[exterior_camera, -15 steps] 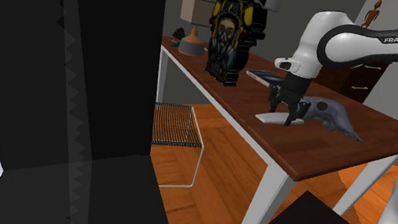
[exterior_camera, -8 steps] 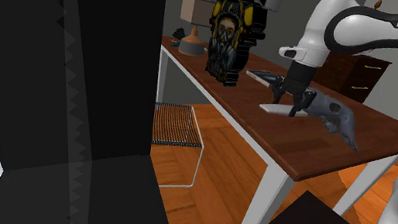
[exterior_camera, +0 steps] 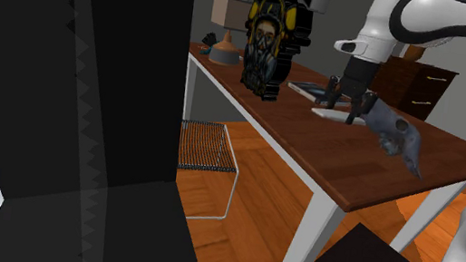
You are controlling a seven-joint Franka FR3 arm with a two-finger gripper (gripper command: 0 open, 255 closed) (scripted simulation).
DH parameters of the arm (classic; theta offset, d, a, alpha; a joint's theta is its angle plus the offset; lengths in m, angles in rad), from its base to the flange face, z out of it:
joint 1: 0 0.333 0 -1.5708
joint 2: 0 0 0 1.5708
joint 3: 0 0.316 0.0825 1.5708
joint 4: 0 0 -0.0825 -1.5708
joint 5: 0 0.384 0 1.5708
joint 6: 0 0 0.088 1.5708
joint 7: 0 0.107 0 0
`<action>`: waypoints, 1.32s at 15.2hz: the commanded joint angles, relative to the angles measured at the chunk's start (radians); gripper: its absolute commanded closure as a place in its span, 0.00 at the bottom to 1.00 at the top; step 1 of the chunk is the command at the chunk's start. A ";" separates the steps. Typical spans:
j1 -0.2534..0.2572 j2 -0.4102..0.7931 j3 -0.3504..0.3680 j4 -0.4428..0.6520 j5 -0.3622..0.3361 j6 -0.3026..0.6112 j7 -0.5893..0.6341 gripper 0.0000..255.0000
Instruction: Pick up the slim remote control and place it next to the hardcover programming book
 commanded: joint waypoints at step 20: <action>-0.080 0.375 -0.495 0.379 0.080 -0.002 -0.623 1.00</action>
